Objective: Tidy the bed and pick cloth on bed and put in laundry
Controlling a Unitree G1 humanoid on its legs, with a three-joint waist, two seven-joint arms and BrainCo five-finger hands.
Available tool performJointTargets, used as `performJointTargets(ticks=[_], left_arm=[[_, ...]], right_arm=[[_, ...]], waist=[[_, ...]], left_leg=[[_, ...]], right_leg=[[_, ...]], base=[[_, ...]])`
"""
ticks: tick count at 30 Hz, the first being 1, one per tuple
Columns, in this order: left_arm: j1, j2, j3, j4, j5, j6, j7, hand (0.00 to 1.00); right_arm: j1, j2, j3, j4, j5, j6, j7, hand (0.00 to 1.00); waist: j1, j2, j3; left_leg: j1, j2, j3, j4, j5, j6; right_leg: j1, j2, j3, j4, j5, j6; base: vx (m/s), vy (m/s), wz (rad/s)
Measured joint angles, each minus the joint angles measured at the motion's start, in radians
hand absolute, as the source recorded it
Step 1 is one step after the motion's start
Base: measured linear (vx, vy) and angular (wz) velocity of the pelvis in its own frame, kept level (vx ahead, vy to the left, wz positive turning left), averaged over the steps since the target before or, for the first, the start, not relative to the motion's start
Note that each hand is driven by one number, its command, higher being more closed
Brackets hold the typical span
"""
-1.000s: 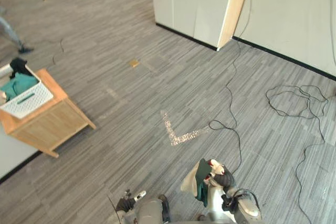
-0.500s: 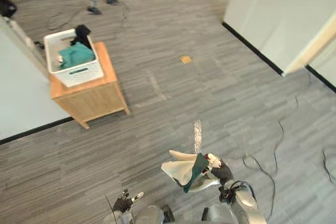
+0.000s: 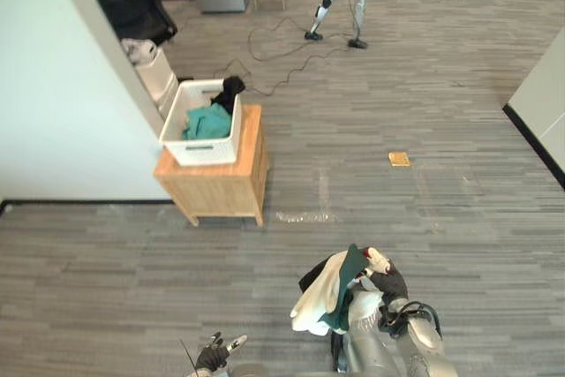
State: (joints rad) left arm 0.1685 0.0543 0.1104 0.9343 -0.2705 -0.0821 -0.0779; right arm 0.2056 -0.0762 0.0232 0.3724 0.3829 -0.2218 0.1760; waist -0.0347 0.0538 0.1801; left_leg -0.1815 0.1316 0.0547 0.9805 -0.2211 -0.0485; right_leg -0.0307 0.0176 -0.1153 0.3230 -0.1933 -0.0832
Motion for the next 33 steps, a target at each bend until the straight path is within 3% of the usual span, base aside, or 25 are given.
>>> performJointTargets(ticks=[3, 4, 6, 7, 8, 9, 10, 11, 12, 13, 15, 16, 18, 19, 20, 21, 23, 25, 26, 27, 28, 29, 31, 32, 33], left_arm=[[0.000, 0.003, 0.002, -0.022, -0.010, -0.015, -0.008, 0.00], [0.000, 0.001, 0.002, -0.026, -0.017, -0.018, -0.003, 0.00], [0.000, -0.013, 0.002, -0.043, -0.021, -0.018, 0.020, 0.00], [0.000, -0.013, 0.005, -0.048, -0.021, -0.020, 0.020, 0.00], [0.005, -0.005, 0.009, -0.064, -0.020, -0.021, 0.020, 0.00], [0.005, 0.001, 0.010, -0.066, -0.020, -0.021, 0.020, 0.00], [-0.004, 0.008, 0.006, -0.060, -0.009, -0.014, 0.027, 0.00], [-0.006, 0.008, 0.006, -0.053, 0.001, -0.004, 0.038, 0.00], [-0.010, 0.012, 0.005, -0.051, 0.012, 0.000, 0.044, 0.00], [-0.022, 0.024, -0.001, -0.049, 0.029, 0.002, 0.058, 0.00], [-0.039, 0.036, -0.031, -0.019, 0.028, 0.017, 0.082, 0.00], [-0.039, 0.044, -0.042, -0.009, 0.028, 0.021, 0.083, 0.00], [-0.043, 0.043, -0.043, 0.013, 0.024, 0.028, 0.079, 0.00], [-0.043, 0.038, -0.049, 0.014, 0.023, 0.029, 0.079, 0.00], [-0.045, 0.029, -0.060, 0.015, 0.014, 0.028, 0.079, 0.00], [-0.052, 0.028, -0.060, 0.024, 0.006, 0.029, 0.077, 0.00], [-0.054, 0.019, -0.030, 0.022, 0.001, 0.028, 0.070, 0.00], [-0.028, 0.011, 0.016, 0.014, -0.004, 0.025, 0.056, 0.00], [-0.024, 0.010, 0.025, 0.002, -0.007, 0.024, 0.057, 0.00], [-0.022, 0.000, 0.026, 0.000, -0.009, 0.023, 0.057, 0.00], [-0.008, -0.021, 0.031, 0.008, -0.025, 0.025, 0.060, 0.00], [-0.005, -0.047, 0.040, 0.005, -0.046, 0.023, 0.058, 0.00], [0.005, -0.058, 0.050, -0.003, -0.070, 0.010, 0.056, 0.00], [0.007, -0.057, 0.049, -0.003, -0.071, 0.000, 0.053, 0.00], [0.007, -0.053, 0.047, -0.003, -0.070, -0.005, 0.047, 0.00]], right_arm=[[0.000, 0.002, -0.004, -0.008, -0.001, -0.006, -0.006, 1.00], [0.000, 0.003, -0.002, -0.008, -0.001, -0.006, -0.010, 1.00], [-0.002, -0.013, -0.015, -0.003, 0.000, -0.010, -0.025, 1.00], [-0.006, -0.015, -0.015, 0.004, 0.000, -0.011, -0.025, 1.00], [-0.014, -0.014, -0.014, 0.022, 0.003, -0.012, -0.026, 1.00], [-0.015, -0.013, -0.015, 0.030, 0.006, -0.018, -0.026, 1.00], [-0.033, -0.021, -0.018, 0.050, 0.014, -0.036, -0.025, 1.00], [-0.059, -0.029, -0.018, 0.075, 0.017, -0.039, -0.025, 1.00], [-0.072, -0.024, -0.024, 0.093, 0.021, -0.039, -0.026, 1.00], [-0.073, -0.019, -0.035, 0.094, 0.022, -0.039, -0.026, 1.00], [-0.073, -0.011, -0.027, 0.093, 0.020, -0.039, -0.024, 1.00], [-0.071, -0.007, -0.016, 0.089, 0.018, -0.041, -0.022, 1.00], [-0.065, -0.009, -0.006, 0.084, 0.009, -0.041, -0.014, 1.00], [-0.061, -0.009, -0.007, 0.083, 0.009, -0.041, -0.014, 1.00], [-0.051, -0.009, -0.006, 0.079, 0.009, -0.042, -0.011, 1.00], [-0.034, -0.001, -0.004, 0.067, 0.008, -0.042, -0.009, 1.00], [0.004, 0.021, -0.001, 0.021, 0.008, -0.042, -0.010, 1.00], [0.038, 0.035, 0.029, -0.051, 0.008, -0.042, -0.002, 1.00], [0.046, 0.033, 0.038, -0.087, 0.008, -0.042, 0.003, 1.00], [0.042, 0.022, 0.043, -0.105, 0.008, -0.042, 0.005, 1.00], [0.041, 0.006, 0.051, -0.136, 0.000, -0.045, 0.010, 1.00], [0.033, -0.008, 0.045, -0.149, -0.002, -0.048, 0.021, 1.00], [0.023, -0.014, 0.042, -0.157, -0.023, -0.049, 0.041, 1.00], [0.026, -0.008, 0.044, -0.156, -0.042, -0.048, 0.057, 1.00], [0.026, -0.006, 0.043, -0.153, -0.043, -0.048, 0.068, 1.00]], waist=[[0.010, -0.011, 0.010], [0.020, -0.011, 0.010], [0.049, 0.005, 0.016], [0.054, 0.004, 0.017], [0.063, -0.024, 0.006], [0.067, -0.051, -0.007], [0.062, -0.068, -0.016], [0.049, -0.071, -0.011], [0.043, -0.077, -0.007], [0.042, -0.096, 0.010], [0.034, -0.091, 0.033], [0.020, -0.086, 0.036], [-0.011, -0.062, 0.050], [-0.012, -0.054, 0.053], [-0.012, -0.042, 0.057], [-0.009, -0.040, 0.060], [-0.002, -0.061, 0.058], [-0.006, -0.076, 0.047], [0.004, -0.098, 0.031], [0.010, -0.084, 0.026], [0.020, -0.038, 0.003], [0.012, -0.013, -0.009], [0.000, 0.008, -0.003], [-0.003, 0.008, -0.003], [-0.002, 0.005, -0.001]], left_leg=[[-0.091, -0.058, 0.197, -0.298, 0.005, 0.008], [-0.102, -0.079, 0.250, -0.472, 0.022, 0.004], [-0.105, -0.087, 0.270, -0.779, 0.142, -0.029], [-0.111, -0.082, 0.275, -0.797, 0.183, -0.010], [-0.118, -0.090, 0.302, -0.771, 0.262, 0.060], [-0.118, -0.105, 0.317, -0.758, 0.263, 0.065], [-0.111, -0.128, 0.339, -0.745, 0.248, 0.112], [-0.085, -0.148, 0.338, -0.770, 0.242, 0.187], [-0.042, -0.170, 0.335, -0.796, 0.235, 0.215], [0.021, -0.192, 0.323, -0.806, 0.201, 0.216], [0.144, -0.199, 0.287, -0.813, 0.142, 0.203], [0.195, -0.195, 0.265, -0.831, 0.130, 0.196], [0.280, -0.170, 0.204, -0.866, 0.127, 0.190], [0.294, -0.160, 0.185, -0.871, 0.126, 0.188], [0.314, -0.136, 0.141, -0.878, 0.108, 0.159], [0.320, -0.122, 0.099, -0.879, 0.092, 0.135], [0.345, -0.114, 0.038, -0.871, 0.047, 0.087], [0.373, -0.101, -0.019, -0.817, -0.063, 0.042], [0.384, -0.097, -0.038, -0.781, -0.113, 0.020], [0.397, -0.075, -0.049, -0.762, -0.140, 0.013], [0.392, -0.026, -0.053, -0.699, -0.148, -0.007], [0.294, 0.022, -0.034, -0.515, -0.123, 0.003], [0.170, 0.107, 0.053, -0.265, -0.060, -0.002], [0.140, 0.151, 0.139, -0.195, -0.062, -0.005], [0.135, 0.161, 0.180, -0.187, -0.064, -0.006]], right_leg=[[0.105, 0.013, -0.001, -0.091, -0.020, -0.008], [0.150, 0.022, -0.004, -0.125, -0.032, -0.008], [0.252, 0.068, 0.007, -0.191, -0.071, 0.028], [0.274, 0.073, 0.010, -0.195, -0.091, 0.034], [0.292, 0.048, 0.018, -0.187, -0.137, 0.057], [0.290, 0.024, 0.020, -0.177, -0.157, 0.080], [0.245, -0.006, 0.032, -0.044, -0.174, 0.122], [0.167, -0.029, 0.029, 0.144, -0.170, 0.149], [0.090, -0.063, 0.017, 0.352, -0.128, 0.227], [0.008, -0.124, -0.013, 0.560, -0.085, 0.224], [-0.053, -0.181, -0.066, 0.662, -0.108, 0.173], [-0.082, -0.183, -0.075, 0.637, -0.111, 0.170], [-0.146, -0.171, -0.081, 0.447, -0.125, 0.159], [-0.165, -0.165, -0.082, 0.371, -0.121, 0.157], [-0.202, -0.147, -0.069, 0.188, -0.083, 0.166], [-0.225, -0.140, -0.036, -0.001, 0.003, 0.177], [-0.239, -0.150, 0.065, -0.193, 0.113, 0.199], [-0.235, -0.183, 0.117, -0.129, 0.132, 0.194], [-0.241, -0.197, 0.110, -0.064, 0.164, 0.194], [-0.247, -0.193, 0.089, -0.003, 0.185, 0.193], [-0.253, -0.170, 0.042, 0.080, 0.154, 0.170], [-0.243, -0.163, -0.013, 0.113, 0.098, 0.150], [-0.168, -0.161, -0.090, 0.108, 0.059, 0.118], [-0.090, -0.162, -0.148, 0.079, 0.041, 0.101], [-0.046, -0.162, -0.175, 0.051, 0.036, 0.096]], base=[[0.40, -0.147, 0.01], [0.44, -0.083, 0.04], [0.48, -0.034, -0.05], [0.48, 0.070, -0.17], [0.44, 0.106, -0.19], [0.76, 0.117, -0.32], [0.67, 0.084, -0.22], [0.80, 0.090, -0.12], [0.63, 0.102, 0.12], [0.61, 0.095, 0.20], [0.58, 0.076, 0.30], [0.67, 0.033, 0.47], [0.47, -0.036, 0.73], [0.50, -0.129, 0.87], [0.60, -0.187, 0.93], [0.61, -0.219, 1.15], [0.51, -0.282, 1.22], [0.55, -0.414, 1.26], [0.48, -0.418, 0.80], [0.58, -0.479, 0.66], [0.54, -0.423, 0.79], [0.51, -0.406, 0.89], [0.53, -0.458, 1.07], [0.56, -0.473, 1.08], [0.51, -0.435, 1.03]])
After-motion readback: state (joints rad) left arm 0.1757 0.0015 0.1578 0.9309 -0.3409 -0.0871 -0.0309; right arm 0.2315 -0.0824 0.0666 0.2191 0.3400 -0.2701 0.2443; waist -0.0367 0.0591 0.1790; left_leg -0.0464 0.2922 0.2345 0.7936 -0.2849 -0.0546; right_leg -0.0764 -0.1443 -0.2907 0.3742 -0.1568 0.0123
